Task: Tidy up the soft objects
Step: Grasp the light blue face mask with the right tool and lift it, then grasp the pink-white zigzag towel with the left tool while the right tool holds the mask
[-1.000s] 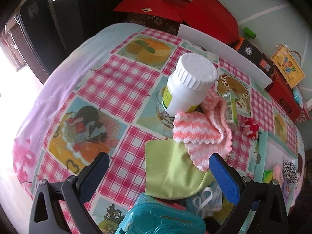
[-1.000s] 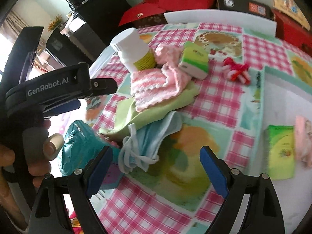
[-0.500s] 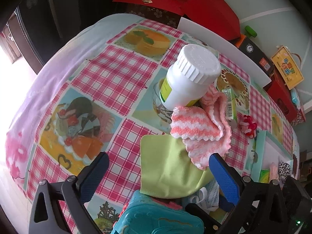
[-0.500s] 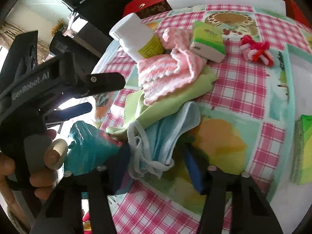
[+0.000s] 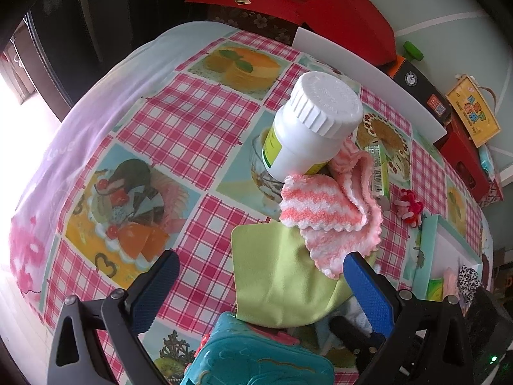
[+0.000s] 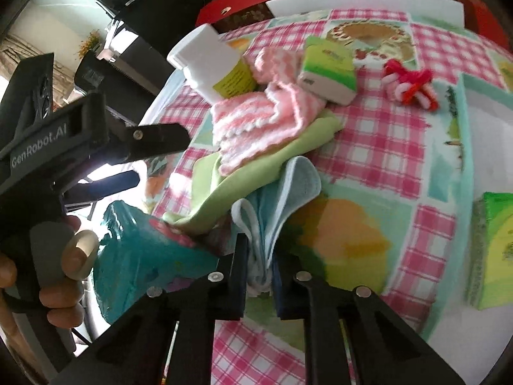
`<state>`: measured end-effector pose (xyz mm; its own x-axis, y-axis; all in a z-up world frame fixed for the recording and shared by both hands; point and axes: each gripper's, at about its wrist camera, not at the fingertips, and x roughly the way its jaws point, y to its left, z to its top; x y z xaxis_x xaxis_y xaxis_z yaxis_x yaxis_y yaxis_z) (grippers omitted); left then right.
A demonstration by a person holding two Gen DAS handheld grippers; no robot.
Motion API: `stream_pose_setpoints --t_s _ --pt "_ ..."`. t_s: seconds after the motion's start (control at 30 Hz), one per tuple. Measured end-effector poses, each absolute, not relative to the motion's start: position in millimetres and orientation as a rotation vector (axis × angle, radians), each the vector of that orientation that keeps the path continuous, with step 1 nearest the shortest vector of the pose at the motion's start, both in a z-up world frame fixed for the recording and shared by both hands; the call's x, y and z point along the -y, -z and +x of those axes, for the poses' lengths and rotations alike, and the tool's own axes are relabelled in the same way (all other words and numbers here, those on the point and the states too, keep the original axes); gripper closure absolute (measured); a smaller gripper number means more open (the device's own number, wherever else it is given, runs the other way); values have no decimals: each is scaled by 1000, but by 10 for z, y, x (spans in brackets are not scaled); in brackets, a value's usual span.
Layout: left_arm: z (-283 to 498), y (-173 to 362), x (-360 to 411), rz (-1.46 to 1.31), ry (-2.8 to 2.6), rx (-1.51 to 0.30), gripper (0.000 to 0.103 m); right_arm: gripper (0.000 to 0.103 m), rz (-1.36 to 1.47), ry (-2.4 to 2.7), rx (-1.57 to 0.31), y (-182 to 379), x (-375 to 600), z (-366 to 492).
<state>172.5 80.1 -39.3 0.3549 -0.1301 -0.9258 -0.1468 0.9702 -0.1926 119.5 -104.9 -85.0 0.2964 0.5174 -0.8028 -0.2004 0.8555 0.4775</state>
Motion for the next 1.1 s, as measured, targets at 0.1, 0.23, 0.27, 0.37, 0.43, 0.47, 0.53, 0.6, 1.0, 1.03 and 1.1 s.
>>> stream_pose_setpoints --t_s 0.1,0.23,0.27,0.37,0.43,0.47,0.53,0.6,1.0,1.03,1.1 --pt "1731 392 -783 -257 -2 -1211 0 90 316 -459 -1177 825 1145 1212" --pt "1741 364 -726 -239 5 -1202 0 90 317 -420 -1167 780 1302 1219" --pt "1744 344 -700 -231 10 -1195 0 90 324 -412 -1162 761 1343 1223" --pt "1761 284 -628 -219 26 -1176 0 90 329 -386 -1138 688 1449 1212" --pt "1778 240 -578 -215 36 -1164 2 90 340 -370 -1120 638 1527 1216" --pt "1789 216 -551 -212 40 -1156 3 90 344 -364 -1112 610 1571 1212" --pt "1808 181 -494 -203 42 -1142 5 90 344 -344 -1093 569 1632 1200" --pt "1831 161 -442 -192 45 -1129 6 90 352 -331 -1076 524 1698 1180" --pt "2047 240 -188 -221 49 -1110 21 90 412 -258 -960 155 2180 1095" --pt "2062 256 -167 -217 48 -1113 21 90 419 -252 -952 133 2218 1093" --pt "2097 291 -110 -208 48 -1119 23 90 433 -242 -939 96 2282 1088"
